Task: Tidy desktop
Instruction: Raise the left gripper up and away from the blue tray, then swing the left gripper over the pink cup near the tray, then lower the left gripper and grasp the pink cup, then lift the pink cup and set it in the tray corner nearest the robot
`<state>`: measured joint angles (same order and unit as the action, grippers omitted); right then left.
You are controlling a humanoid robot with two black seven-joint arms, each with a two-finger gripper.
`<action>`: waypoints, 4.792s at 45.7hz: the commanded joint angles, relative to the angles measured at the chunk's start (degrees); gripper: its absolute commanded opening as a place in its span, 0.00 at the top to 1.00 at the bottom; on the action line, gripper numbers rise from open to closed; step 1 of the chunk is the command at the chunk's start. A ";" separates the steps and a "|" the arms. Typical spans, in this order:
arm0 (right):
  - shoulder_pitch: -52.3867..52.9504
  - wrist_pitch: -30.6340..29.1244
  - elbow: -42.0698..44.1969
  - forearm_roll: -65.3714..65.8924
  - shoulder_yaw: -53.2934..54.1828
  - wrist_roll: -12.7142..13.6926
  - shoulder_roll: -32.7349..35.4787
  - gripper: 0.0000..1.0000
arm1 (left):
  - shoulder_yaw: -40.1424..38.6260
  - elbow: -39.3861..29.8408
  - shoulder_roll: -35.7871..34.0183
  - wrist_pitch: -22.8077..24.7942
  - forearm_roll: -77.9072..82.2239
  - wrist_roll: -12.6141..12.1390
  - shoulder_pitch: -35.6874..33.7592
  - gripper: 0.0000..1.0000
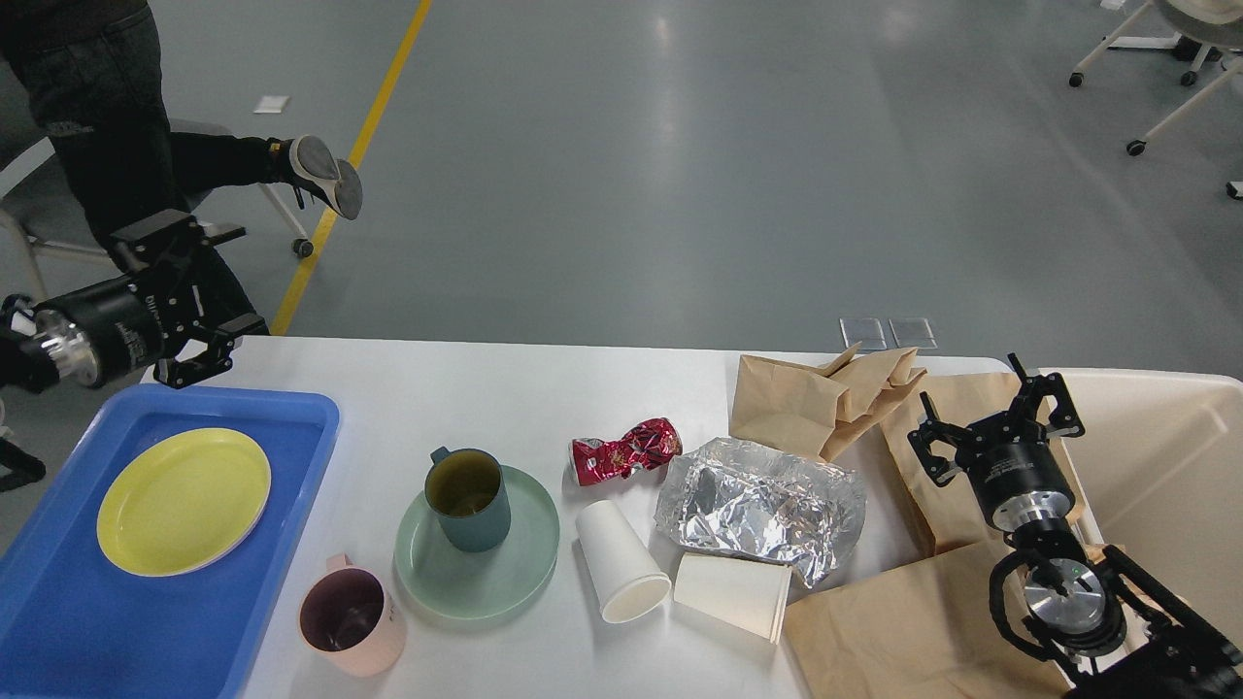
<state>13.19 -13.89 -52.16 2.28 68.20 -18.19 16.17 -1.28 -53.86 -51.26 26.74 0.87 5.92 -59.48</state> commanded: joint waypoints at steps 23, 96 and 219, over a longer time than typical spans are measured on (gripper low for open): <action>-0.01 0.00 0.04 0.00 0.00 0.00 0.00 0.00 | 71.32 -13.89 27.34 9.30 0.28 -0.82 -61.62 0.01; -0.01 0.00 0.04 0.00 0.00 0.00 0.00 0.00 | 91.28 -44.49 46.51 23.64 -18.36 1.47 -83.44 0.01; -0.01 0.00 0.13 0.00 0.00 0.00 0.00 0.00 | 83.27 -39.12 30.51 -6.62 -3.50 -10.31 -50.54 1.00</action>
<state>13.18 -13.89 -52.03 2.28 68.20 -18.19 16.17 78.80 -88.43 -21.05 17.31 -2.64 -4.16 -101.17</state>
